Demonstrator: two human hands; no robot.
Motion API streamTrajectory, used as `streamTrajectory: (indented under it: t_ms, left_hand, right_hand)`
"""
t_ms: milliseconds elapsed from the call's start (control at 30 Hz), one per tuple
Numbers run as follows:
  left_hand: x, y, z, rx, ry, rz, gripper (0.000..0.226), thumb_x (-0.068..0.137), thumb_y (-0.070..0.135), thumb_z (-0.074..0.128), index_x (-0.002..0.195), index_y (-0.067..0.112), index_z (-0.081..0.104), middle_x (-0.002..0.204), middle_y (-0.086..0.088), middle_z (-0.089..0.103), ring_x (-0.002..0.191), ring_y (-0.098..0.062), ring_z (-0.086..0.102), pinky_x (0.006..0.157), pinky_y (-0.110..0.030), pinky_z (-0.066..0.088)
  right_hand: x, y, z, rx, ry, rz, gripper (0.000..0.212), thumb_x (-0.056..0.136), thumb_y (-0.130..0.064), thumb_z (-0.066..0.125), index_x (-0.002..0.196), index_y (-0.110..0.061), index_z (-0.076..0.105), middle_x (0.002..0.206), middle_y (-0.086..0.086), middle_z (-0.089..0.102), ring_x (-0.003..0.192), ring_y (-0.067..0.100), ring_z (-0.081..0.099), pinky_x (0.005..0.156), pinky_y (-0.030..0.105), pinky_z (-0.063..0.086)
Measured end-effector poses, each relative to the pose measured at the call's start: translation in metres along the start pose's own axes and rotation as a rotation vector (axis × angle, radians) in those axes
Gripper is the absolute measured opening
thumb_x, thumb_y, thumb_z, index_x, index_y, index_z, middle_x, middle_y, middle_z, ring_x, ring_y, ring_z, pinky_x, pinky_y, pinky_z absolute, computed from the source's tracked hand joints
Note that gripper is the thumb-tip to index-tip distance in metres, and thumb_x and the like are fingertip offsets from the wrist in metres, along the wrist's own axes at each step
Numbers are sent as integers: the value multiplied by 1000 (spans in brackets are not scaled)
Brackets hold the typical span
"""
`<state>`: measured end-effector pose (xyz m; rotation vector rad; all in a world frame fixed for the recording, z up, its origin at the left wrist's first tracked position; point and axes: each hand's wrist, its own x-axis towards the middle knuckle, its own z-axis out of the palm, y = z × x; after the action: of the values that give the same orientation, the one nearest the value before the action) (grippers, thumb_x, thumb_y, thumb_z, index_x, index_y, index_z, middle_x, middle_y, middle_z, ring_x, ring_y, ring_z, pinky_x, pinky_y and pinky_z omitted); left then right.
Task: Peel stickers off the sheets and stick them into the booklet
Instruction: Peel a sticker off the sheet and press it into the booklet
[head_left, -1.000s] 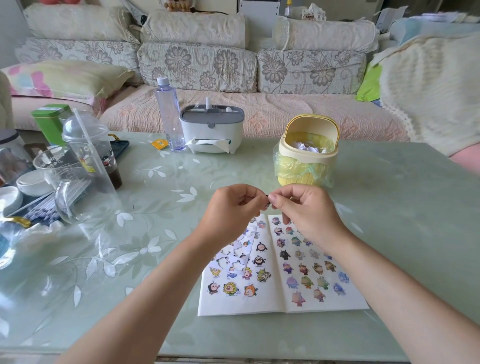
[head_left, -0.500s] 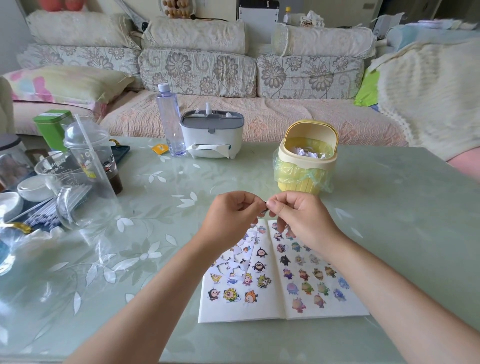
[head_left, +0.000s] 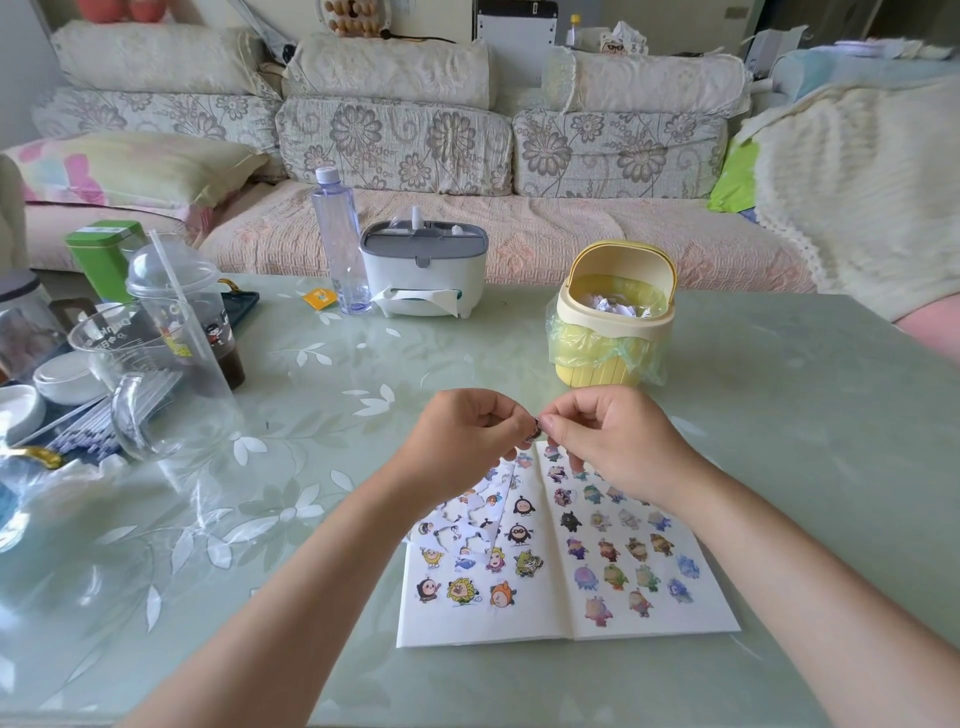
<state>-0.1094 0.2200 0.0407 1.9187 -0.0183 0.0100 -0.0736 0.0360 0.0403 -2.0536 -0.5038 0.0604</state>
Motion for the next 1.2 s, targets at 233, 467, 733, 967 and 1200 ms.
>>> streamTrajectory:
  t_ms: [233,467,733,967,1200]
  left_hand:
    - [1,0,3,6,27,22,16,91,23,69,78,15,73,73,-3,74,64,-16,60,64,-39,51]
    - [2,-1,8,74,79,57,14,90,21,69,79,14,74,65,7,71,59,-8,59,57,-29,51]
    - [3,-5,10,231,140,120,10,88,26,71,82,19,74,73,7,73,63,-4,64,58,-18,49]
    - [1,-7,11,312,280,286,5,87,26,74,88,22,71,78,15,68,75,-2,60,63,-9,43]
    - [-1,-7,20,541,458,525,6,87,19,72,86,24,67,79,14,58,65,-3,49,56,-27,47]
  right_hand:
    - [-2,5,6,-46,34,-44,16,97,-20,62,85,-22,72,55,-11,54,53,8,45,55,22,40]
    - [-4,2,11,-233,118,-187,15,93,-15,62,80,-19,69,61,-15,56,52,6,46,52,25,40]
    - [-5,2,12,-223,155,-161,14,90,-12,65,82,-19,74,62,-15,62,51,4,48,51,15,38]
    - [-2,-3,11,61,115,66,21,96,-16,62,81,-17,76,55,-4,65,47,10,48,49,23,41]
    - [-2,-8,15,175,195,135,21,97,-20,64,79,-16,75,56,-7,65,44,9,48,45,20,38]
